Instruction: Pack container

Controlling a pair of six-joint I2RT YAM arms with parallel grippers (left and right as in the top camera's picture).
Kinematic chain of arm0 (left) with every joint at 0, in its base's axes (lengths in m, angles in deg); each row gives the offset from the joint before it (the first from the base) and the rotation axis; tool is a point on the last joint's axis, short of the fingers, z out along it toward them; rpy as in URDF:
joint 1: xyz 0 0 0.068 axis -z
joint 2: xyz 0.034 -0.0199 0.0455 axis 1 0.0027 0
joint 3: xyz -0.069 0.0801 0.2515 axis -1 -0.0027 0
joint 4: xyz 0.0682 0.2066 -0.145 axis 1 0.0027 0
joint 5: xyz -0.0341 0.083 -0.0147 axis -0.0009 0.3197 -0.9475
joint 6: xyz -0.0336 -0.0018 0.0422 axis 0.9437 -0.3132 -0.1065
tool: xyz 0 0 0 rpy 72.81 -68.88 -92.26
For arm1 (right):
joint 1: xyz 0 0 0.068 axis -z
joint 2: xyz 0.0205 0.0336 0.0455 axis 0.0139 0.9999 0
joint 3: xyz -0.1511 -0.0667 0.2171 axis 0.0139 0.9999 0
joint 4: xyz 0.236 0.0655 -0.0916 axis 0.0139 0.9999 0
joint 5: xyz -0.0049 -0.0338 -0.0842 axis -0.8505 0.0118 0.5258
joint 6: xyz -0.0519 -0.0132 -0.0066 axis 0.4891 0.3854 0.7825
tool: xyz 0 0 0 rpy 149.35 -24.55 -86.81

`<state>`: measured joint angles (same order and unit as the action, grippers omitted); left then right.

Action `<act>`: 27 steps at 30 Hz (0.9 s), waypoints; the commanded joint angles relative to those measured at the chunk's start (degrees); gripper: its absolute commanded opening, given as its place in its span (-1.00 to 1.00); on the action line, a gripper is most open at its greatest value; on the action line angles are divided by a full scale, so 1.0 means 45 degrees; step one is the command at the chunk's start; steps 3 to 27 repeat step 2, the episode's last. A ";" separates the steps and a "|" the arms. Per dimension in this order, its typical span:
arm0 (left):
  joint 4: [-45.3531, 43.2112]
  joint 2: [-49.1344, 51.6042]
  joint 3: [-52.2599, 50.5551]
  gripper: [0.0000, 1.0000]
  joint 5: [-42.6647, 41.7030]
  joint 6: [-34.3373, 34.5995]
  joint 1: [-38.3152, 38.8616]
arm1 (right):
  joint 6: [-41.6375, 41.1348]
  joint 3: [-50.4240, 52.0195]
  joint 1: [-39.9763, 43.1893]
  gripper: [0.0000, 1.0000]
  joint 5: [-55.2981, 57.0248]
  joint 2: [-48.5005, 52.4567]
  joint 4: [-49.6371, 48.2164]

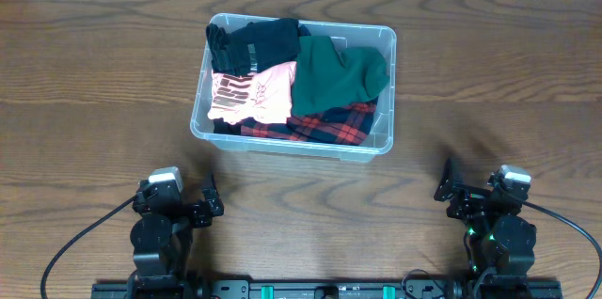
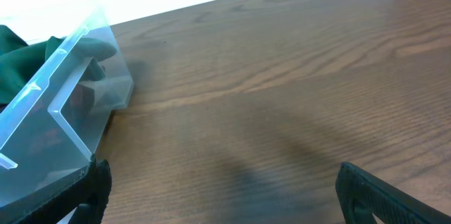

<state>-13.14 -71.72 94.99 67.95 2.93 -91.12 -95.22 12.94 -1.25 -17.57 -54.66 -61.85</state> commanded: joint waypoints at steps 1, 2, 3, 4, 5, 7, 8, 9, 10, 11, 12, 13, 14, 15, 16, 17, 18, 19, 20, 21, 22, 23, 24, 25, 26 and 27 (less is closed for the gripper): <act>0.0010 -0.0078 -0.0214 0.96 0.0146 -0.0214 0.0053 | -0.0160 0.0039 0.0087 0.98 -0.0039 -0.0083 0.0005; 0.0010 -0.0078 -0.0214 0.96 0.0146 -0.0214 0.0053 | -0.0160 0.0039 0.0087 0.98 -0.0039 -0.0083 0.0005; 0.0010 -0.0078 -0.0214 0.96 0.0146 -0.0214 0.0053 | -0.0160 0.0039 0.0087 0.98 -0.0039 -0.0083 0.0005; 0.0010 -0.0078 -0.0214 0.96 0.0146 -0.0214 0.0053 | -0.0160 0.0039 0.0087 0.98 -0.0039 -0.0083 0.0005; 0.0010 -0.0078 -0.0214 0.96 0.0146 -0.0214 0.0053 | -0.0160 0.0039 0.0087 0.98 -0.0039 -0.0083 0.0005; 0.0010 -0.0078 -0.0214 0.96 0.0146 -0.0214 0.0053 | -0.0160 0.0039 0.0087 0.98 -0.0039 -0.0083 0.0005; 0.0010 -0.0078 -0.0214 0.96 0.0146 -0.0214 0.0053 | -0.0160 0.0039 0.0087 0.98 -0.0039 -0.0083 0.0005; 0.0010 -0.0078 -0.0214 0.96 0.0146 -0.0214 0.0053 | -0.0160 0.0039 0.0087 0.98 -0.0039 -0.0083 0.0005; 0.0010 -0.0078 -0.0214 0.96 0.0146 -0.0214 0.0053 | -0.0160 0.0039 0.0087 0.98 -0.0039 -0.0083 0.0005; 0.0010 -0.0078 -0.0214 0.96 0.0146 -0.0214 0.0053 | -0.0160 0.0039 0.0087 0.98 -0.0039 -0.0083 0.0005; 0.0010 -0.0078 -0.0214 0.96 0.0146 -0.0214 0.0053 | -0.0160 0.0039 0.0087 0.98 -0.0039 -0.0083 0.0005; 0.0010 -0.0078 -0.0214 0.96 0.0146 -0.0214 0.0053 | -0.0160 0.0039 0.0087 0.98 -0.0039 -0.0083 0.0005; 0.0010 -0.0078 -0.0214 0.96 0.0146 -0.0214 0.0053 | -0.0160 0.0039 0.0087 0.98 -0.0039 -0.0083 0.0005; 0.0010 -0.0078 -0.0214 0.96 0.0146 -0.0214 0.0053 | -0.0160 0.0039 0.0087 0.98 -0.0039 -0.0083 0.0005; 0.0010 -0.0078 -0.0214 0.96 0.0146 -0.0214 0.0053 | -0.0160 0.0039 0.0087 0.98 -0.0039 -0.0083 0.0005; 0.0010 -0.0078 -0.0214 0.96 0.0146 -0.0214 0.0053 | -0.0160 0.0039 0.0087 0.98 -0.0039 -0.0083 0.0005; 0.0010 -0.0078 -0.0214 0.96 0.0146 -0.0214 0.0053 | -0.0160 0.0039 0.0087 0.98 -0.0039 -0.0083 0.0005; 0.0010 -0.0078 -0.0214 0.96 0.0146 -0.0214 0.0053 | -0.0160 0.0039 0.0087 0.98 -0.0039 -0.0083 0.0005; 0.0010 -0.0078 -0.0214 0.96 0.0146 -0.0214 0.0053 | -0.0160 0.0039 0.0087 0.98 -0.0039 -0.0083 0.0005; 0.0010 -0.0078 -0.0214 0.96 0.0146 -0.0214 0.0053 | -0.0160 0.0039 0.0087 0.98 -0.0039 -0.0083 0.0005; 0.0010 -0.0078 -0.0214 0.96 0.0146 -0.0214 0.0053 | -0.0160 0.0039 0.0087 0.98 -0.0039 -0.0083 0.0005; 0.0010 -0.0078 -0.0214 0.96 0.0146 -0.0214 0.0053 | -0.0160 0.0039 0.0087 0.98 -0.0039 -0.0083 0.0005; 0.0010 -0.0078 -0.0214 0.96 0.0146 -0.0214 0.0053 | -0.0160 0.0039 0.0087 0.98 -0.0039 -0.0083 0.0005; 0.0010 -0.0078 -0.0214 0.96 0.0146 -0.0214 0.0053 | -0.0160 0.0039 0.0087 0.98 -0.0039 -0.0083 0.0005; 0.0010 -0.0078 -0.0214 0.96 0.0146 -0.0214 0.0053 | -0.0160 0.0039 0.0087 0.98 -0.0039 -0.0083 0.0005; 0.0010 -0.0078 -0.0214 0.96 0.0146 -0.0214 0.0053 | -0.0160 0.0039 0.0087 0.98 -0.0039 -0.0083 0.0005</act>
